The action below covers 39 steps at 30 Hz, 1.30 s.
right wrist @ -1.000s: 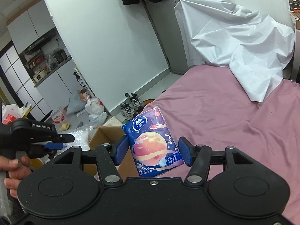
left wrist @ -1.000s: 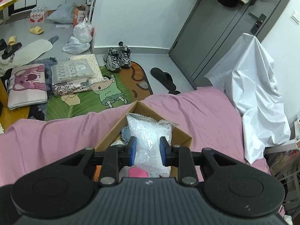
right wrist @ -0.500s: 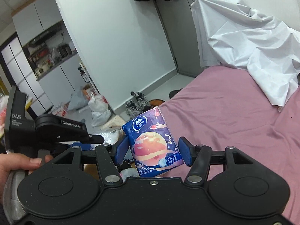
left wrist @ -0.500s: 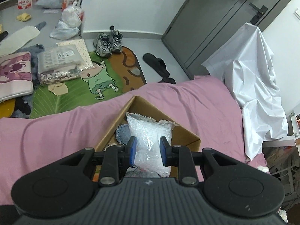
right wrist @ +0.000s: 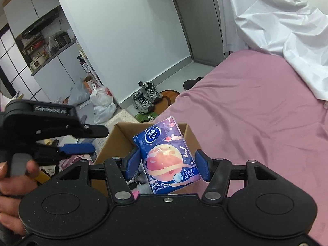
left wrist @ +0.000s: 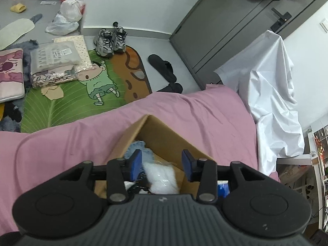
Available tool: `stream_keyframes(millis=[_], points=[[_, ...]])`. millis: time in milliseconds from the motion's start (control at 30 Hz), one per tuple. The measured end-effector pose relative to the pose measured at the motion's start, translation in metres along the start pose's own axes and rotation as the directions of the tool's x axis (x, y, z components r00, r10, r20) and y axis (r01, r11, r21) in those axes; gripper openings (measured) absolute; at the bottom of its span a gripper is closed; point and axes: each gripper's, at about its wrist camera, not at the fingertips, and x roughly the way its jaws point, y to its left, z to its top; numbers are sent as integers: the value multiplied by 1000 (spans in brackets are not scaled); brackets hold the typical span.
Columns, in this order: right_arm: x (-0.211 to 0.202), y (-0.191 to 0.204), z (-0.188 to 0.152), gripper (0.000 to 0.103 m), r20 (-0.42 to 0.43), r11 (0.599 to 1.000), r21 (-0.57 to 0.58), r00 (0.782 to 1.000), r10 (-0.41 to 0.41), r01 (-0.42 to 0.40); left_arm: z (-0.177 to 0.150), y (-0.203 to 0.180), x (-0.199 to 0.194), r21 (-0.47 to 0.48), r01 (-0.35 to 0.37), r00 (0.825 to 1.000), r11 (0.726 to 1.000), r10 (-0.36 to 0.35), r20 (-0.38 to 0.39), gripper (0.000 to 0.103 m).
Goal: Organize soft objects
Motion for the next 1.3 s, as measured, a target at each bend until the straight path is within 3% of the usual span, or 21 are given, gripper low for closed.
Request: stream_keyframes(millis=[133,267,333,433,567,800,967,1033,1300], points=[[6,9,4,61,15,999,10,999,36,-37,3,8,-6,6,-13,1000,1000,14,-4,47],[5,11,5,64,23,1000,23,1000,17,-18,6,10,-13,52,-39,999,998,39,2,57],[2,9,5,68,27,999,31,1000,15,-16,6,8,-19,84,-50,999,995,49,8,69],[-9,6,5,69,44,999,50,999,-2,-1,4,7,-27,120,-62,998,991,60,20,76],[-26,0,5,70,33,993,115,999,-26,22,-2,7,-38,140,-64,998,988,63,10,79],[-63,9,16,78,18,994,97,998,-60,58,-12,4,-56,200,-82,996,976,89,-24,84],[-85,23,21,86,-33,994,92,998,-52,54,-18,0,-77,252,-108,993,962,115,-14,87],[-96,27,20,94,-28,993,104,999,-46,48,-20,-3,-87,278,-111,993,954,117,-5,90],[-130,26,12,103,-2,988,148,999,-46,46,-30,-10,-114,357,-121,992,926,122,22,93]])
